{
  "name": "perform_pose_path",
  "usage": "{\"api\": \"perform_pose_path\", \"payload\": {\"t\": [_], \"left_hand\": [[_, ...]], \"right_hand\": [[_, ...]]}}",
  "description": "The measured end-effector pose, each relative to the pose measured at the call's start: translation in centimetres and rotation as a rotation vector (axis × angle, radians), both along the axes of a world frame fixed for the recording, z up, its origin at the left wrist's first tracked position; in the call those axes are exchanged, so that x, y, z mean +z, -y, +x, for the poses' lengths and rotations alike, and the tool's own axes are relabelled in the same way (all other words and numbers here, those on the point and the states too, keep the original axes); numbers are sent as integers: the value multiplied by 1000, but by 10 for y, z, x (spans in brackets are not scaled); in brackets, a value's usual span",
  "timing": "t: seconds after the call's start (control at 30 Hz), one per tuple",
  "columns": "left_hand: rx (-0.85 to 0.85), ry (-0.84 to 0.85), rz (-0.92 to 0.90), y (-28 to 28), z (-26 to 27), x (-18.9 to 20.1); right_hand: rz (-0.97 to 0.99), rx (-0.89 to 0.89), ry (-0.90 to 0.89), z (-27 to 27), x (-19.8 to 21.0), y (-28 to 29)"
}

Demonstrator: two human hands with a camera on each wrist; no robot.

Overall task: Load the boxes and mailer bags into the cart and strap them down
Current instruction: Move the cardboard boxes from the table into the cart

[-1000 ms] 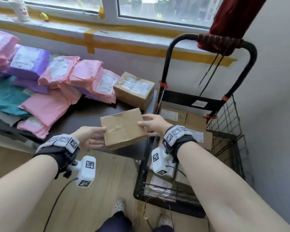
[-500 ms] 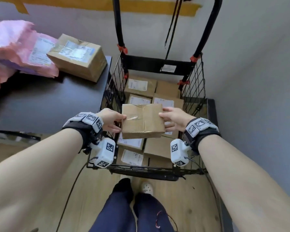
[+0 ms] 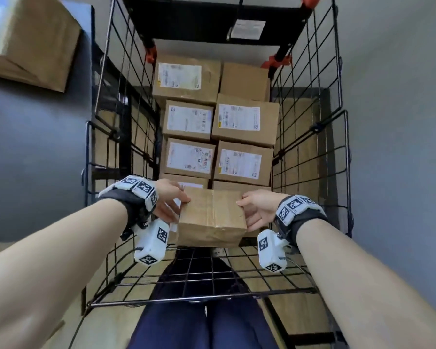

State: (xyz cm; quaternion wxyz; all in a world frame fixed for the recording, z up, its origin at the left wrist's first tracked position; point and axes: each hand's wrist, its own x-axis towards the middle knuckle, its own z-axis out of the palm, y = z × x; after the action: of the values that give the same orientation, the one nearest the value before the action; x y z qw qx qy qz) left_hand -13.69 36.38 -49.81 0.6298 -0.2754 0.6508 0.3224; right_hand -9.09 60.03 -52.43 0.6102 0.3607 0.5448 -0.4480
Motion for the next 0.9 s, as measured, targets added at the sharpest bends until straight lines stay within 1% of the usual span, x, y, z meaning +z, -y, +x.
{"api": "perform_pose_path", "payload": {"t": [0.1, 0.23, 0.33, 0.43, 0.6, 0.8, 0.9], "left_hand": [[-45, 58, -28, -1, 0, -19], [-160, 128, -76, -5, 7, -40], [-188, 163, -104, 0, 14, -59], [-190, 195, -103, 3, 17, -66], [-170, 136, -104, 5, 17, -67], [-72, 19, -92, 4, 10, -51], [-105, -33, -100, 8, 9, -45]], "right_hand": [[-34, 33, 66, 3, -17, 3], [-60, 78, 134, 11, -36, 9], [-72, 98, 138, 15, -48, 14], [-80, 97, 131, 13, -56, 16], [-82, 68, 67, 11, -59, 13], [-84, 29, -27, 6, -48, 11], [-80, 29, -77, 8, -50, 13]]}}
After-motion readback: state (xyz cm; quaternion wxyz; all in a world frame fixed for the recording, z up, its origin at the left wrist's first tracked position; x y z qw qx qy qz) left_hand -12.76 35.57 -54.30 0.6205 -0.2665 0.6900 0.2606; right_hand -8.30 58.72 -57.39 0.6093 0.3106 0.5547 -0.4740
